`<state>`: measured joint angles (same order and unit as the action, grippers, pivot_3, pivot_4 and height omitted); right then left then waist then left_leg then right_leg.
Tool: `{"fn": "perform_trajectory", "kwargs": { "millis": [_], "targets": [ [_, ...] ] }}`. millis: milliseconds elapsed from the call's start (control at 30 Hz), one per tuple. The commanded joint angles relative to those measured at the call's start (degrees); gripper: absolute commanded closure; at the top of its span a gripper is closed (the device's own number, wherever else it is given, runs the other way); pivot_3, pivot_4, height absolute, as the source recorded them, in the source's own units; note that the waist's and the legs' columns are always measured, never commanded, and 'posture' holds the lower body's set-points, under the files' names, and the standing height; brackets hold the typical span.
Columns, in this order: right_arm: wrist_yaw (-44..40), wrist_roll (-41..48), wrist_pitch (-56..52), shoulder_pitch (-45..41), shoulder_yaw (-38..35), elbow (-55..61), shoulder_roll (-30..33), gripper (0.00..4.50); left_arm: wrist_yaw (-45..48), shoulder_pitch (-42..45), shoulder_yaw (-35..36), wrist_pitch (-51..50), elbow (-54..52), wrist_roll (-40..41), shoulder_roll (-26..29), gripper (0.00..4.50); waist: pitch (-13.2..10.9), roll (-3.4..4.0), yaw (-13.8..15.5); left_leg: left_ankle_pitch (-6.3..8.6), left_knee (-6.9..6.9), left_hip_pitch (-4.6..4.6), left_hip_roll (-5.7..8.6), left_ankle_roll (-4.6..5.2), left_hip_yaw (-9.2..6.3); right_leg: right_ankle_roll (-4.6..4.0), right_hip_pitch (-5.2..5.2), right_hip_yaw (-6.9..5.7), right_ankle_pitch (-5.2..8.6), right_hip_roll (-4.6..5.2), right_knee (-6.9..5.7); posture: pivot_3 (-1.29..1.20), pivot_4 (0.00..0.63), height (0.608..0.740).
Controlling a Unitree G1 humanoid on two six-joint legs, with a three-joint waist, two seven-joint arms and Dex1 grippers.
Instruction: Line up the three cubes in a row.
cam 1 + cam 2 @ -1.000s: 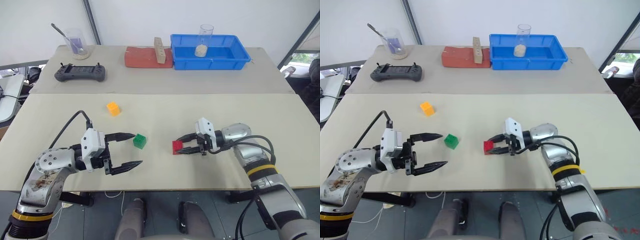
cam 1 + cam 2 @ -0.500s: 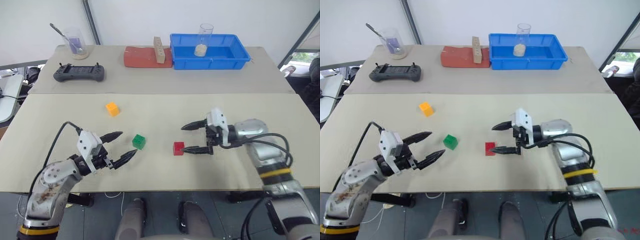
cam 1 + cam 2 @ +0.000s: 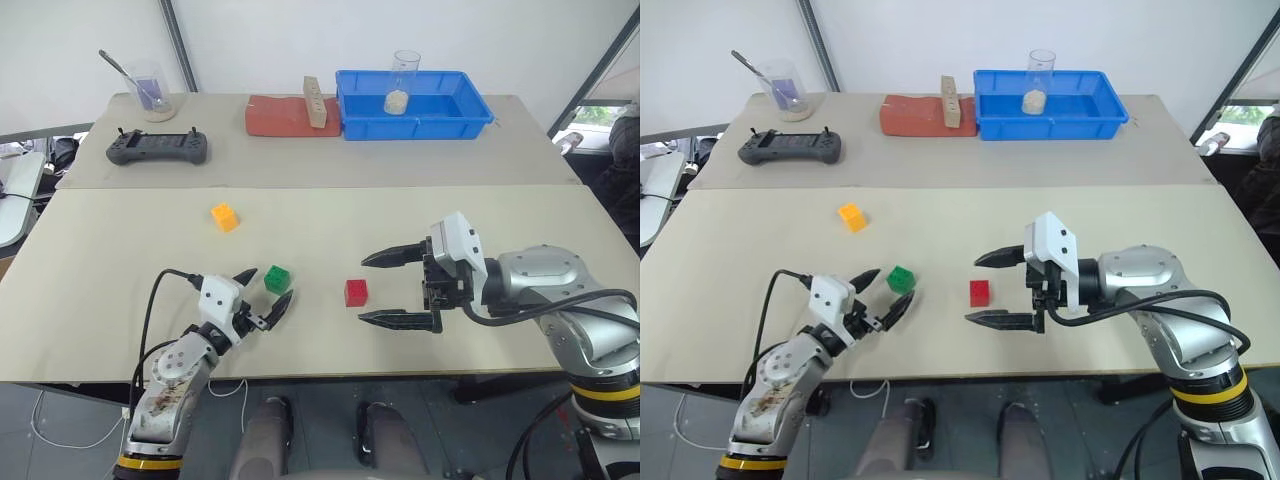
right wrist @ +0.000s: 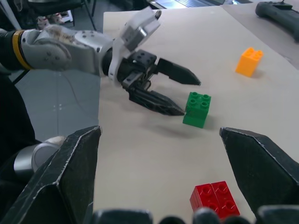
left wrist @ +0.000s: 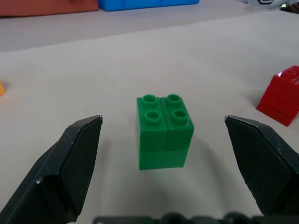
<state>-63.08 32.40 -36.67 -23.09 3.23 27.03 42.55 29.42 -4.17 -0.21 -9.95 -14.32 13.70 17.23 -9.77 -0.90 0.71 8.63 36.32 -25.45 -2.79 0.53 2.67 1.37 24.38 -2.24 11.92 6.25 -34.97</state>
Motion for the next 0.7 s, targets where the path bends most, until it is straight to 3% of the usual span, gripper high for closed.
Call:
{"fn": "perform_trajectory", "kwargs": {
  "millis": [33, 100, 233, 467, 700],
  "targets": [
    [0.7, 0.8, 1.2, 0.7, -2.5, 0.7, 0.9, 0.00, -1.0, 1.3, -0.6, 2.7, 1.0, -1.5, -0.6, 0.55, 0.0, 0.00, 0.0, 0.00, 0.00, 0.00, -0.01, 0.00, 0.03, 0.00, 0.00, 0.00, 0.00, 0.00, 0.00, 0.00, 0.150, 0.740],
    [0.8, 1.0, 1.2, 1.1, -2.8, 0.8, 1.1, 0.00, -1.3, 1.4, -0.5, 3.2, 1.6, -1.7, -0.9, 1.26, 0.0, -0.01, 0.0, 0.00, 0.00, -0.01, -0.03, 0.00, 0.04, 0.01, 0.00, 0.00, -0.01, 0.01, -0.01, 0.00, 0.150, 0.740],
    [0.9, 1.1, 1.4, 1.7, -3.2, 0.8, 1.4, 0.00, -2.3, 1.6, -0.1, 4.5, 2.8, -2.6, -1.1, 3.14, 0.0, -0.02, 0.1, 0.00, -0.01, -0.02, -0.02, 0.01, 0.11, 0.01, 0.01, 0.00, -0.03, 0.04, -0.05, 0.00, 0.150, 0.740],
    [1.9, 1.2, 1.0, 2.6, -3.4, 1.2, 1.4, 0.00, -0.1, 4.0, -0.1, 3.2, 2.6, -0.9, 0.3, 3.25, 0.0, -0.03, 0.1, 0.01, -0.05, -0.06, -0.01, 0.02, 0.14, 0.01, 0.03, -0.01, -0.04, 0.01, -0.05, 0.00, 0.150, 0.740],
    [1.4, 1.8, 1.0, 3.3, -4.0, 1.0, 2.6, 0.00, 23.6, 11.8, -1.6, 1.6, 3.4, 8.4, 12.6, 3.25, 0.0, -0.04, 0.1, 0.04, -0.03, -0.07, -0.04, -0.05, 0.16, 0.00, 0.08, -0.04, -0.04, 0.03, -0.03, 0.00, 0.150, 0.740]
  ]
}}
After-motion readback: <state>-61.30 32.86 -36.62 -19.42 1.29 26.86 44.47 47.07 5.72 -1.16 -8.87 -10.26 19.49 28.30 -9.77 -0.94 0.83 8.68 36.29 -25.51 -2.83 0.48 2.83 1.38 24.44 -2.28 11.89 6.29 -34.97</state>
